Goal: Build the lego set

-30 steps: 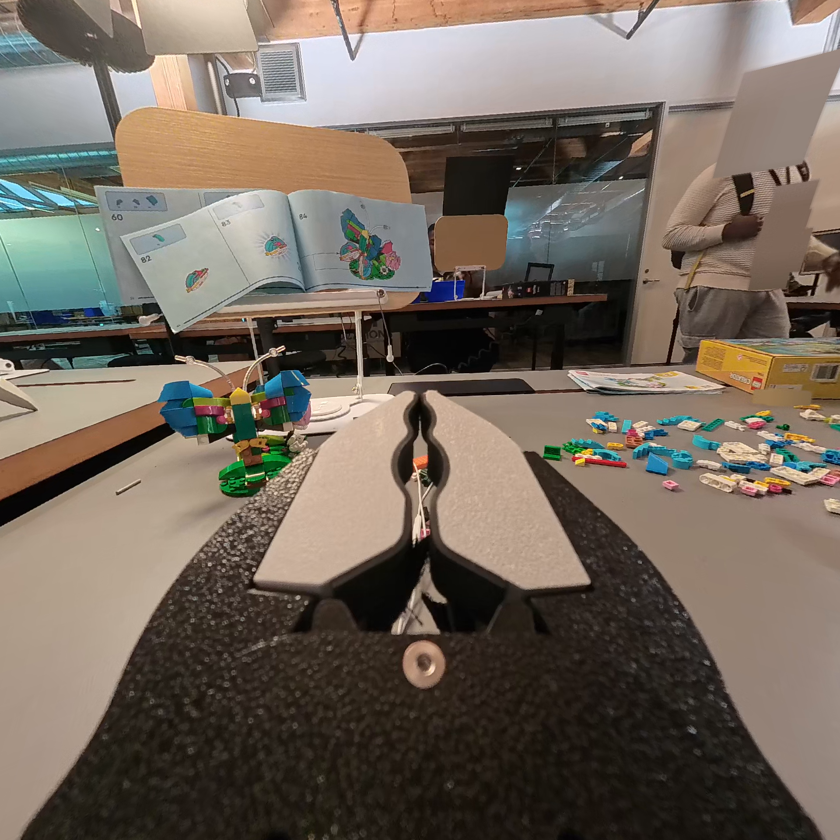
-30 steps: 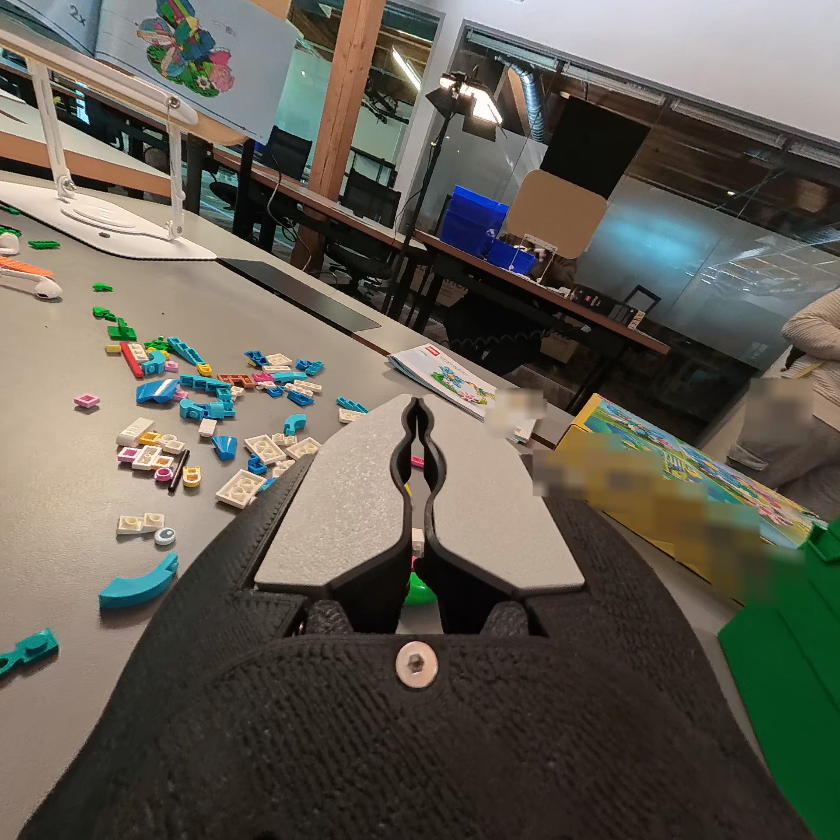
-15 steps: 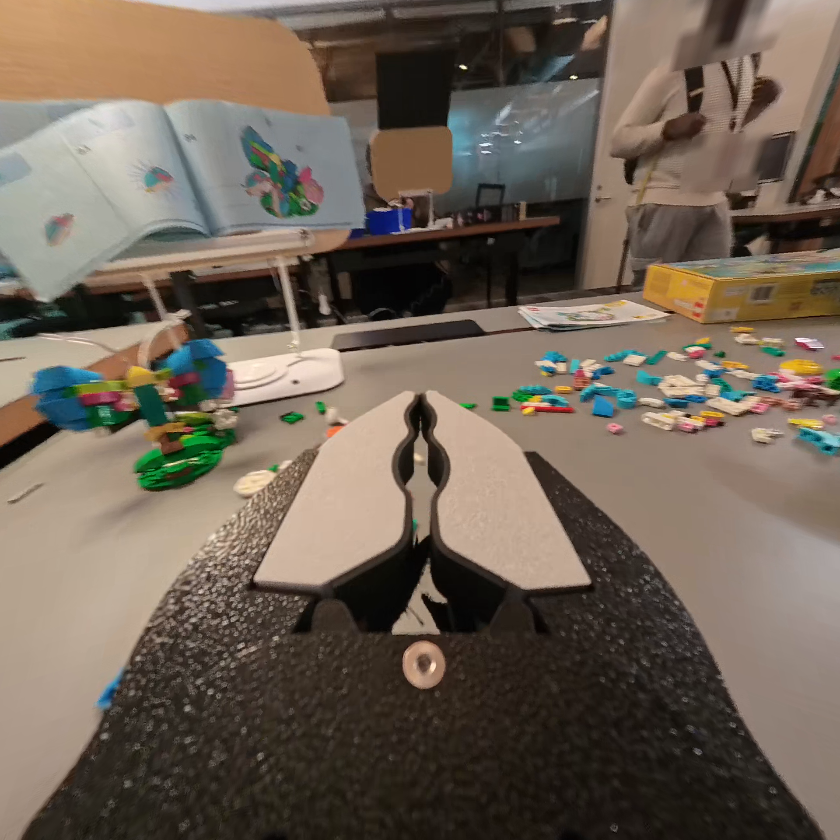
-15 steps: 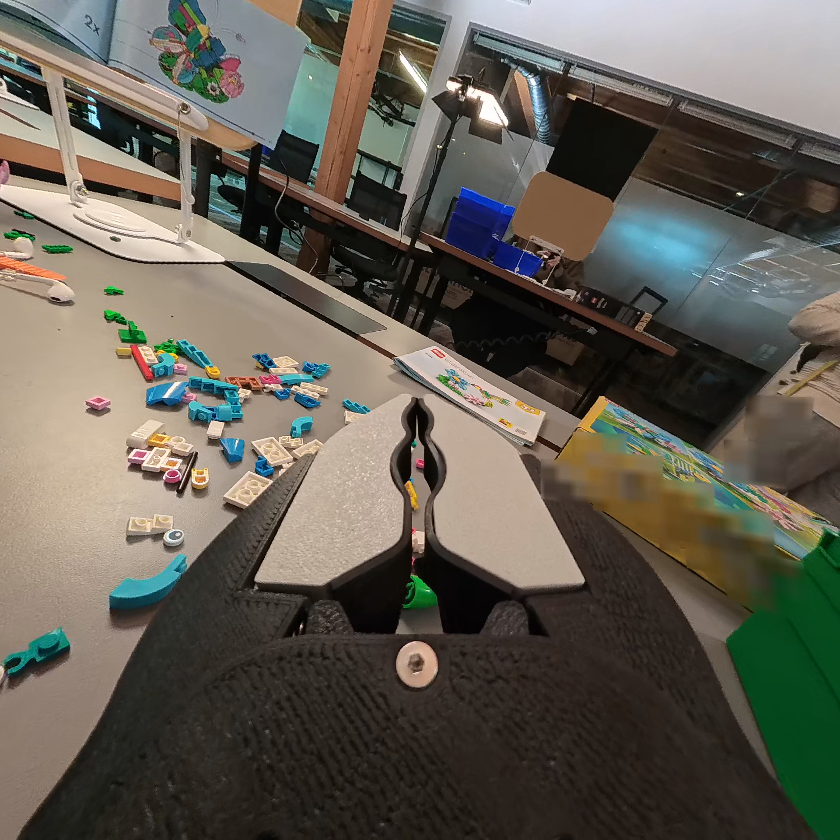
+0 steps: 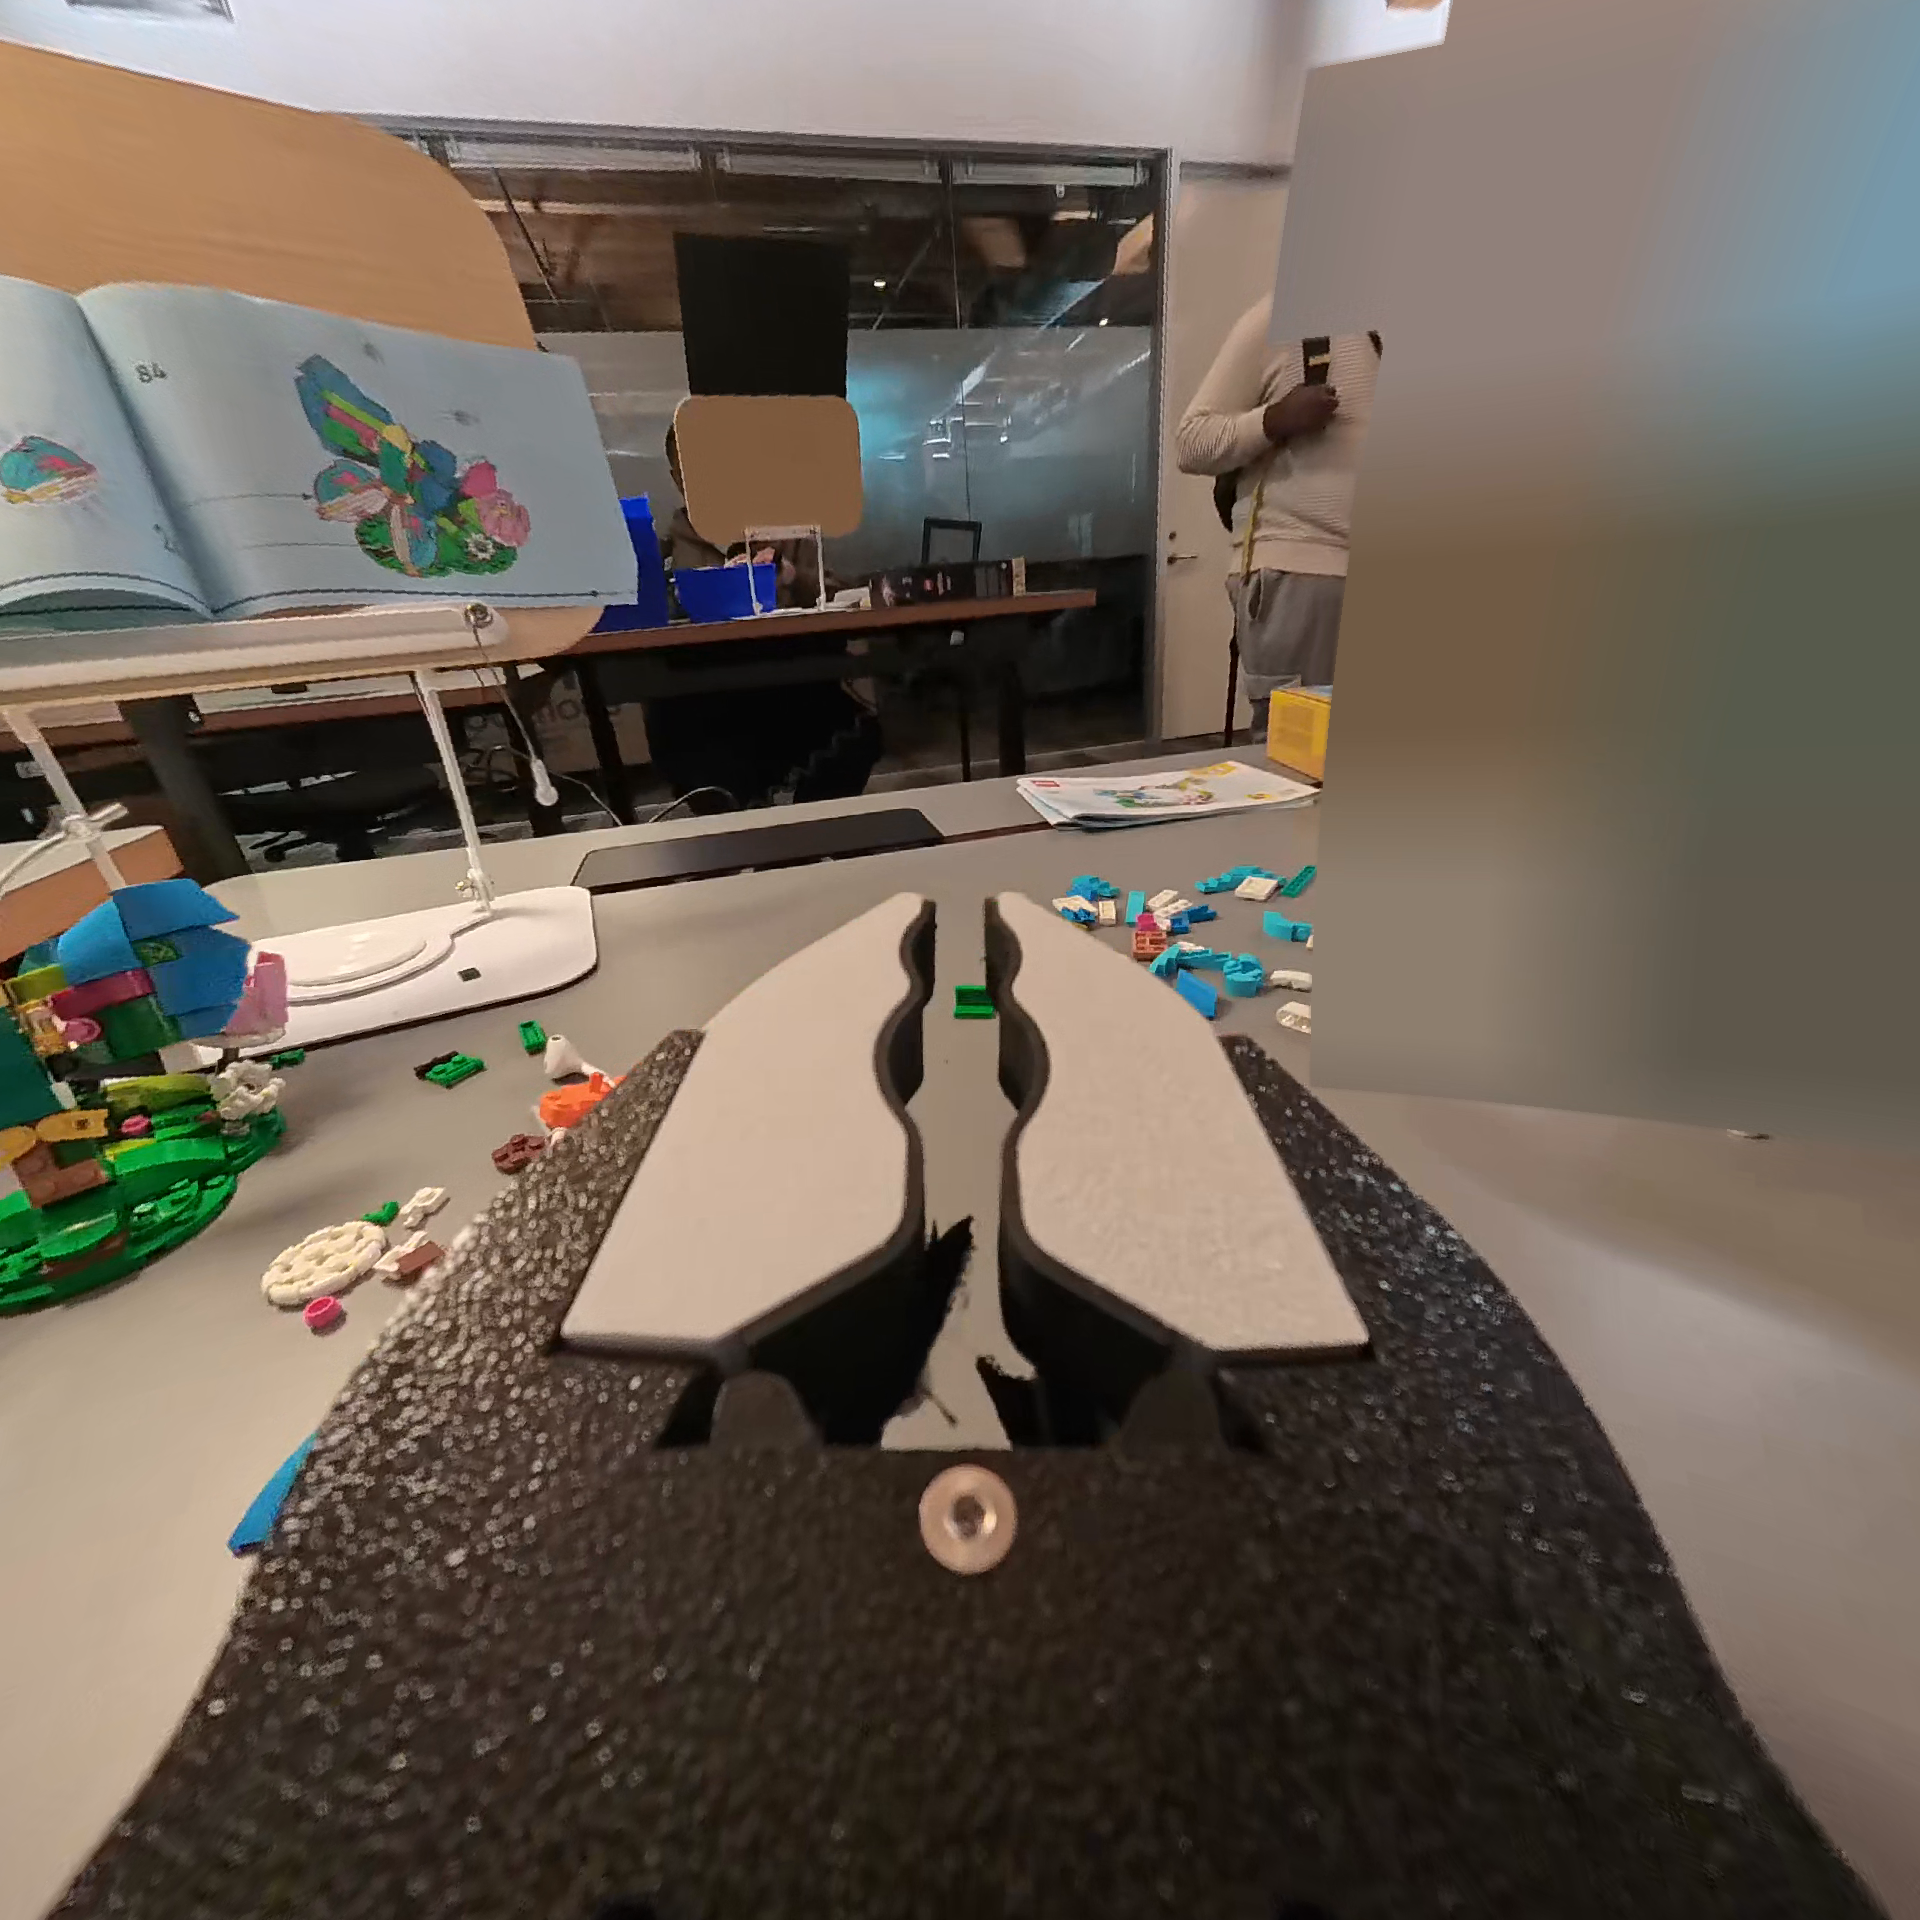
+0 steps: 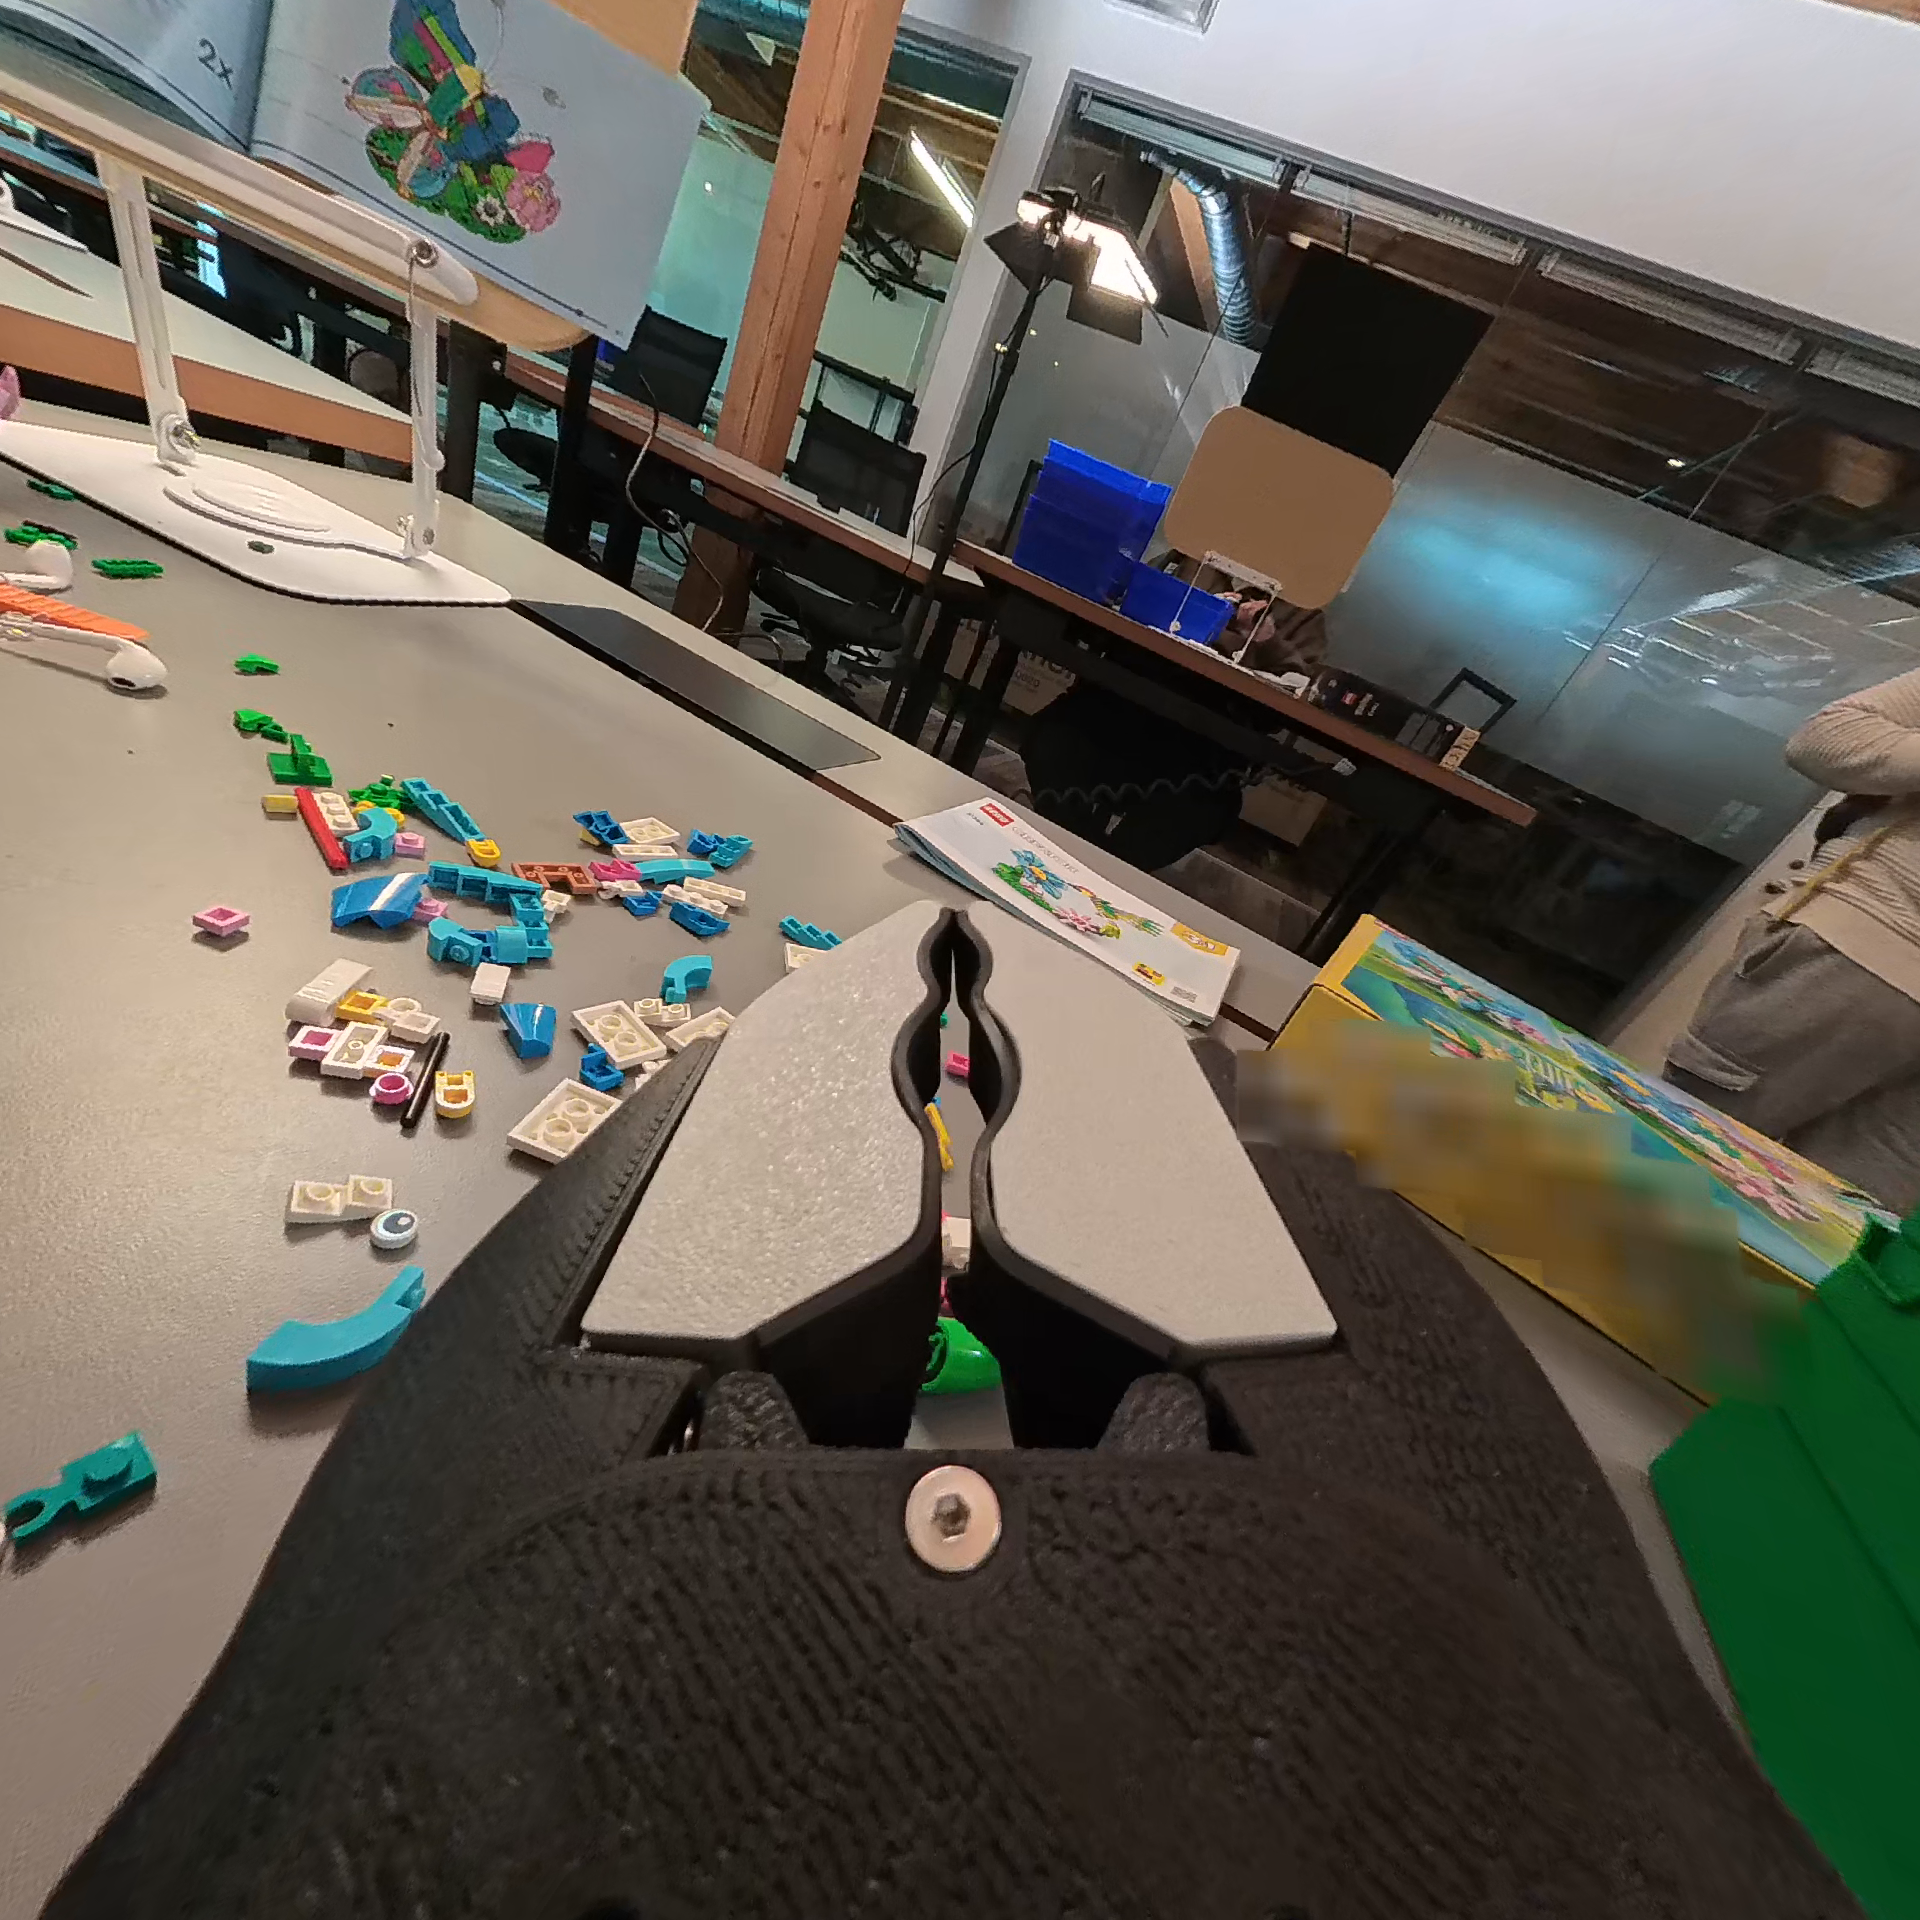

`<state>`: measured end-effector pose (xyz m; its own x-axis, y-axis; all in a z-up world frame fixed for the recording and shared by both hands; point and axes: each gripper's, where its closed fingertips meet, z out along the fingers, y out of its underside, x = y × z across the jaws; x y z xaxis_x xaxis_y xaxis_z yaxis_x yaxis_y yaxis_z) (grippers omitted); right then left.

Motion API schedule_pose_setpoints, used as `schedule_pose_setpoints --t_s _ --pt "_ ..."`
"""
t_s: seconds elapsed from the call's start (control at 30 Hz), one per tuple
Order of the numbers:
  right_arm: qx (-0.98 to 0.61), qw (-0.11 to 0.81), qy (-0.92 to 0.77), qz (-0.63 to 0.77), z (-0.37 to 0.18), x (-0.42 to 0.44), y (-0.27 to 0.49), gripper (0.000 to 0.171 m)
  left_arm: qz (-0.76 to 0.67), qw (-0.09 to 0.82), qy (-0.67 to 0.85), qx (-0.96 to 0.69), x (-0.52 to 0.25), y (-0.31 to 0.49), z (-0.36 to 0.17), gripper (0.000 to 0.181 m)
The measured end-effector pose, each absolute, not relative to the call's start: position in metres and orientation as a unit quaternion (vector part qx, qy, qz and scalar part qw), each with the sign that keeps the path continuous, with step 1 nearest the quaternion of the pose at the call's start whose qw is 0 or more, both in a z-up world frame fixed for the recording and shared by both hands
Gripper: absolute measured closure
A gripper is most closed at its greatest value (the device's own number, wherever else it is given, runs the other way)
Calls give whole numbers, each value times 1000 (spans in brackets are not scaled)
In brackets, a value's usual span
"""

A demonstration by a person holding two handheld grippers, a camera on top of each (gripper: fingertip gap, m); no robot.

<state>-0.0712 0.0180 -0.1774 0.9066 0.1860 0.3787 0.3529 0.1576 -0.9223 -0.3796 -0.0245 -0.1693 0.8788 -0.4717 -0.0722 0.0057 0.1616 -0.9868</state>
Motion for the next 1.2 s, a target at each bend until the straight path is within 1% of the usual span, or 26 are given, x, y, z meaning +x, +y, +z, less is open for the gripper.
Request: schedule_pose_setpoints --t_s 1.2 --pt "-652 726 -216 -46 -181 -76 18 171 -152 742 176 -629 -383 -24 -169 175"
